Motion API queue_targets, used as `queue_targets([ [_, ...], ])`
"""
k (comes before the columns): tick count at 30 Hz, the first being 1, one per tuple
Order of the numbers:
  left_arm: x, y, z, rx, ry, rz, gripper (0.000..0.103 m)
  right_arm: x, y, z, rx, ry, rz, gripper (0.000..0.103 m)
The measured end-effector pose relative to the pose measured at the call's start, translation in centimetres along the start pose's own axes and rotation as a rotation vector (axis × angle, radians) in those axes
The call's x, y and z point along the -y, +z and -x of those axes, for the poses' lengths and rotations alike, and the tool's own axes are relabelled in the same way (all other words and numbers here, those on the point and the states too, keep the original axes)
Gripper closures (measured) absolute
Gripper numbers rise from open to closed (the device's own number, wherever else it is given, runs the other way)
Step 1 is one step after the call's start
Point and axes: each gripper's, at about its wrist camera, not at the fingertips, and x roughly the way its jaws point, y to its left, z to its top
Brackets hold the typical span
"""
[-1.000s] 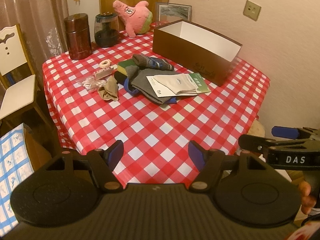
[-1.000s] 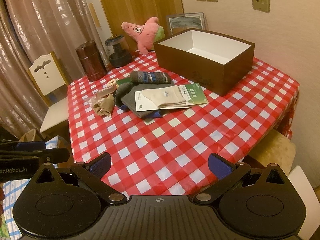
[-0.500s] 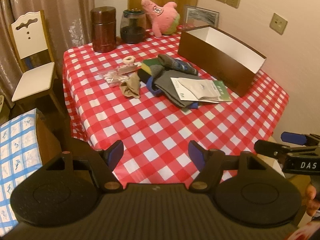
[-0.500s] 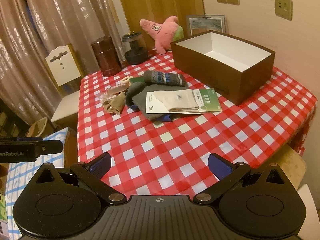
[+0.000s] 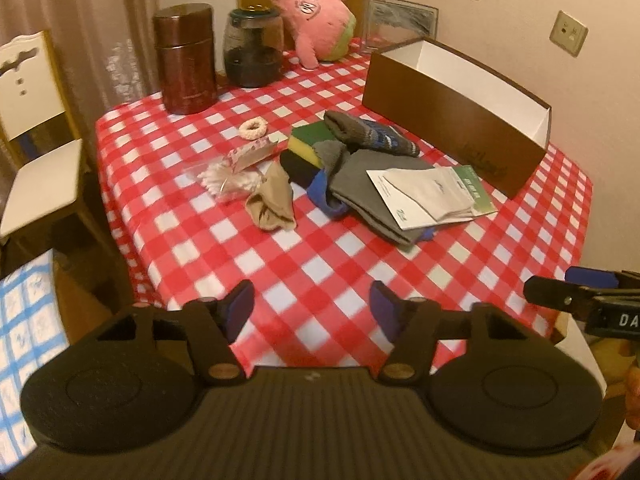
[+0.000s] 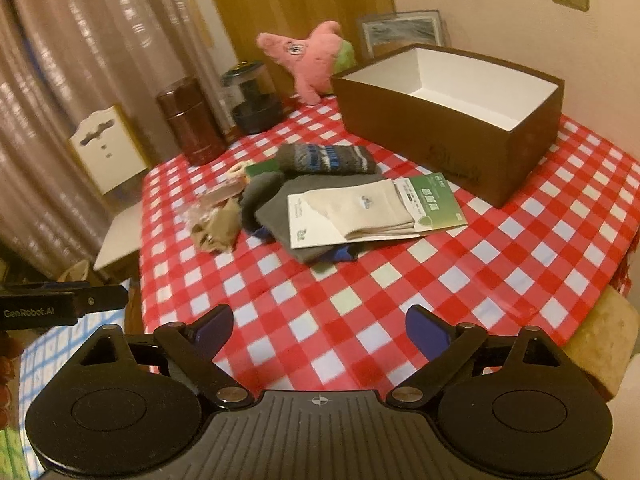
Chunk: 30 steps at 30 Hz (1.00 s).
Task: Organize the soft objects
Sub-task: 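Reach the right tool to the grey-blue striped sock and grasp it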
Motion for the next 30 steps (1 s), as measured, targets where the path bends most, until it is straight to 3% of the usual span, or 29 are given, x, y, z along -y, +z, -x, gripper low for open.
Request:
queue_targets([
  [12,-5.3,6.0,-9.2,-0.033,-0.104,-0.108,0.052,-2.7,2.9,-7.6,0.026,-0.084,-0.101,0.016],
  [21,-6.4,7.8,-14.7,-0.058,-0.157,-0.123,0.058,-3.5,4.1,-10.1,0.044,-0.155,-0.135,0.017],
  [30,-5.9,9.4,-16.5,-0.052,-0.166,-0.083,0.064,-2.9,6.4,-12.6,0.056,-0.137,-0.025,0.022],
])
